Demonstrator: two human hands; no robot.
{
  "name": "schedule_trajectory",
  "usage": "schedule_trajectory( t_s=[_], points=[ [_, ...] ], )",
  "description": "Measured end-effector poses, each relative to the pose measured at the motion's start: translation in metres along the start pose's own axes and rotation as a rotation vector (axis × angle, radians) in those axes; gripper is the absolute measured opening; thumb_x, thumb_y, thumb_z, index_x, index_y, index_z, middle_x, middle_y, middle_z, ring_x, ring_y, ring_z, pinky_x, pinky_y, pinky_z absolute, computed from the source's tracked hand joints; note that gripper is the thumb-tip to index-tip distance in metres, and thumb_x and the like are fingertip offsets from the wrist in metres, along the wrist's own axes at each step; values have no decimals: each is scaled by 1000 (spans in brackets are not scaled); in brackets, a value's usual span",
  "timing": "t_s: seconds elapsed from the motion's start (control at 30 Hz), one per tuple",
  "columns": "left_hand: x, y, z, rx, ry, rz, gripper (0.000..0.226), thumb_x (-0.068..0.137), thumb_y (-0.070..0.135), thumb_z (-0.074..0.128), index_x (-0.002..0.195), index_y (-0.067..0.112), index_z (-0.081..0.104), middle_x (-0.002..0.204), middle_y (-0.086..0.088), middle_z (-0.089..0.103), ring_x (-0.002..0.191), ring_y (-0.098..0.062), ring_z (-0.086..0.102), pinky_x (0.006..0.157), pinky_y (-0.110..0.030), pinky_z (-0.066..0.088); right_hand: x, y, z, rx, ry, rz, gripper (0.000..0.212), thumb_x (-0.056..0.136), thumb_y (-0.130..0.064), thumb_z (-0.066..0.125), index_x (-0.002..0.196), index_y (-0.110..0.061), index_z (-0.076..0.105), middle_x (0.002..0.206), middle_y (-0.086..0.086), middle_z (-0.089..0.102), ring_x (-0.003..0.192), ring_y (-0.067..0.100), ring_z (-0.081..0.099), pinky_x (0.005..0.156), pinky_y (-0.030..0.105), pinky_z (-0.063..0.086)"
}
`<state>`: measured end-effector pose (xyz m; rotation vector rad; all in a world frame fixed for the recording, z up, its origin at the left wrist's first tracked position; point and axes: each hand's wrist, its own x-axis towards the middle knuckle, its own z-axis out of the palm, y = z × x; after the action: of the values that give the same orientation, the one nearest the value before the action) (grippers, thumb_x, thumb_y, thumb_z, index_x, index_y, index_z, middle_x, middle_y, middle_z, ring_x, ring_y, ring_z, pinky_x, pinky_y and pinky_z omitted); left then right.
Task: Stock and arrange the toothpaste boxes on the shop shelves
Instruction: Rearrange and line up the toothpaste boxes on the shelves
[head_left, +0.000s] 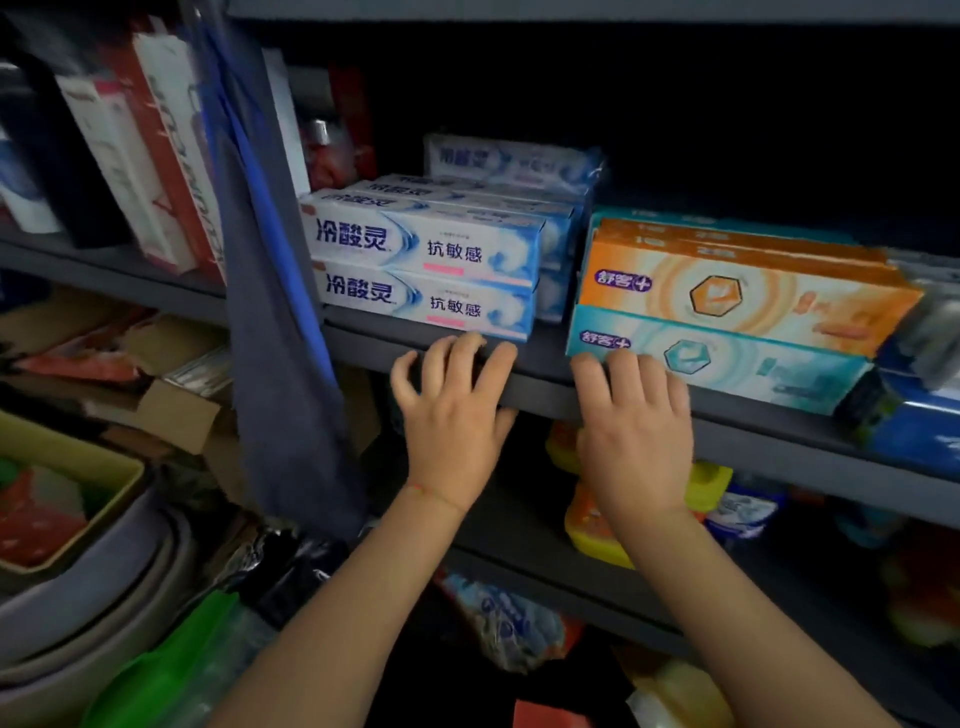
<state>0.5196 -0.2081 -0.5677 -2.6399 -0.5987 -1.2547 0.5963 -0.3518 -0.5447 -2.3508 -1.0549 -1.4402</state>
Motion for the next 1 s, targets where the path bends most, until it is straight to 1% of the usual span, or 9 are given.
schedule_trajectory(
  t_s=[0.13,0.33,0.4,0.47,0.53,0.63,0.77,0.87,1.0],
  points=[
    [-1,3,7,-1,86,-9,64,63,26,76,123,26,57,127,-4,57,115,-30,51,99,-56,36,1,3,0,11,45,-28,26,75,-2,63,100,-8,57,87,13,55,79,34,50,71,41,35],
    [3,-1,0,-39,80,16,62,64,21,76,123,25,57,125,-4,58,113,-30,53,95,-54,38,10,9,-9,28,-93,-121,36,62,-6,76,94,-7,58,87,14,55,78,35,52,66,43,43],
    [6,-7,-5,-115,64,43,56,67,33,77,119,25,61,121,-2,58,113,-28,52,96,-51,37,15,15,-15,72,-132,-177,41,68,-30,81,96,-8,61,88,12,58,79,34,55,67,43,45],
    [11,-18,-11,-267,-5,80,62,67,64,68,117,27,64,119,2,57,115,-22,49,99,-45,35,26,18,-26,175,-99,-212,51,80,-56,65,98,-9,64,87,9,62,79,31,58,67,41,47],
    [16,-30,-17,-456,-85,56,72,67,79,59,116,27,65,119,5,55,117,-18,47,102,-40,36,48,15,-37,273,-7,-219,53,86,-57,53,99,-8,65,86,9,62,80,31,59,67,41,46],
    [27,-41,-23,-616,17,-135,53,85,56,56,119,16,63,119,-2,53,116,-22,47,102,-39,39,99,-2,-42,308,25,-212,43,86,-45,55,107,-7,60,93,10,57,86,32,56,71,42,46],
    [44,-42,-30,-530,-46,-343,76,79,31,76,141,8,39,142,-14,31,130,-33,34,109,-40,35,153,-33,-28,200,-314,-269,65,87,-48,61,136,-9,43,129,12,48,120,32,46,99,45,37],
    [47,-44,-30,-517,-69,-355,88,76,33,78,147,13,31,150,-14,22,136,-36,28,111,-46,37,160,-49,-16,43,-384,-402,83,87,-55,62,146,-9,27,142,11,39,131,31,39,107,45,31],
    [43,-49,-25,-449,-79,-422,94,75,50,75,148,13,30,154,-16,23,140,-36,28,112,-49,33,145,-57,-4,-120,-342,-400,105,77,-62,69,148,-5,17,142,13,35,129,32,38,104,46,34]
  ],
)
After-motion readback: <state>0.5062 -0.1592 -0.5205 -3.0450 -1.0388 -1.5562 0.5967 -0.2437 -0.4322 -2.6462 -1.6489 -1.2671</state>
